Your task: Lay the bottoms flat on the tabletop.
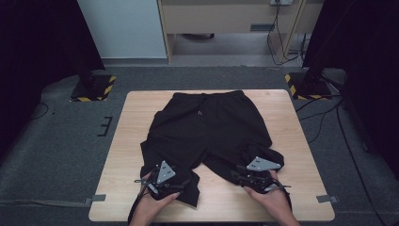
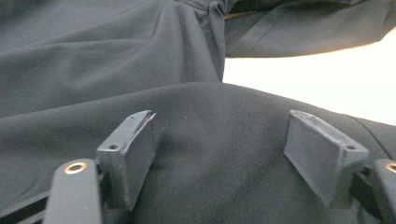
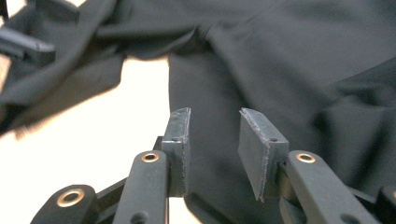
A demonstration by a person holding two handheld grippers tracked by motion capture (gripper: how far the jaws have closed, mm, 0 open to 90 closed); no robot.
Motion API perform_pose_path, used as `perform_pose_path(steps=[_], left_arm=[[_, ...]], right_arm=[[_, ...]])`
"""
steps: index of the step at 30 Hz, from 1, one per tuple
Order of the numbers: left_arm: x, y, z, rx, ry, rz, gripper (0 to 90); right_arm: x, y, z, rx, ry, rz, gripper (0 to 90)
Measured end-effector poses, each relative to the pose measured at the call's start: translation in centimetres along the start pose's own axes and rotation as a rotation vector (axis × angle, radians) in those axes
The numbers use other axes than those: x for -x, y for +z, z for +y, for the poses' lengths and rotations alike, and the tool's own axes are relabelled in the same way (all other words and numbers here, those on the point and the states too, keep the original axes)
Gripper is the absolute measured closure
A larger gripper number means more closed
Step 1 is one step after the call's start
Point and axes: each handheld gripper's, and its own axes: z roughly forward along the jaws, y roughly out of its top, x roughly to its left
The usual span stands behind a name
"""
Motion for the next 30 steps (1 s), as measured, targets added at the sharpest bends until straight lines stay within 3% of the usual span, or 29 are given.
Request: perform_pose_path(steps=[2, 4, 7, 8, 9, 10, 11, 12, 15, 17, 18, 20, 21, 23, 24, 26, 30], left_arm=[[0.1, 0.4, -0.2, -0.017, 0.013, -0.002, 19.6], [0.2, 0.7, -0.3, -0.033, 0.027, 0.005, 18.5], [-0.1, 1.1, -0.4, -0.061, 0.023, 0.005, 21.3], [-0.2, 1.1, -0.5, -0.073, 0.027, 0.004, 24.6], [-0.4, 1.2, -0.6, -0.088, 0.028, 0.004, 31.5], [-0.5, 1.2, -0.7, -0.084, 0.016, 0.001, 31.5], [-0.6, 1.1, -0.7, -0.088, 0.005, 0.009, 45.4], [-0.7, 1.0, -0.6, -0.090, 0.010, 0.014, 45.4], [-0.9, 0.8, -0.4, -0.102, 0.009, 0.013, 65.4], [-0.9, 0.7, -0.3, -0.119, 0.028, 0.020, 76.3], [-1.0, 0.4, -0.2, -0.121, 0.030, 0.019, 81.6], [-1.1, 0.1, -0.2, -0.120, 0.032, 0.017, 82.3], [-1.1, -0.2, -0.2, -0.121, 0.035, 0.017, 82.8], [-1.3, -0.8, -0.5, -0.122, 0.040, 0.025, 82.9], [-1.5, -1.3, -0.6, -0.125, 0.050, 0.033, 83.2], [-1.8, -2.1, -0.7, -0.126, 0.064, 0.064, 83.2], [-2.4, -1.9, -1.0, -0.123, 0.024, 0.070, 82.1]], right_arm=[[-0.4, 1.2, -0.3, -0.035, -0.016, 0.001, 56.4], [-0.4, 2.4, -0.5, -0.071, -0.014, -0.018, 42.7], [-0.1, 3.0, -0.7, -0.091, -0.006, -0.025, 40.7], [0.0, 3.1, -0.8, -0.085, -0.008, -0.031, 42.4], [0.1, 3.1, -0.9, -0.081, -0.017, -0.039, 49.9], [0.1, 3.1, -0.9, -0.081, -0.017, -0.039, 49.9], [0.4, 2.9, -0.9, -0.083, -0.041, -0.058, 65.8], [0.4, 2.9, -0.9, -0.083, -0.041, -0.058, 65.8], [1.0, 2.4, -0.9, -0.101, -0.023, -0.046, 83.3], [1.3, 2.0, -1.1, -0.109, -0.015, -0.027, 85.0], [1.3, 1.2, -1.4, -0.126, -0.015, -0.015, 85.3], [1.3, 0.9, -1.6, -0.134, -0.016, -0.012, 85.3], [1.5, -0.5, -2.2, -0.154, -0.031, -0.008, 85.3], [1.6, -1.1, -2.5, -0.159, -0.028, -0.009, 85.3], [2.0, -2.7, -3.5, -0.162, -0.022, -0.013, 85.3], [2.1, -3.3, -3.9, -0.164, -0.020, -0.016, 85.3], [2.7, -7.0, -5.7, -0.162, 0.002, -0.032, 85.2]])
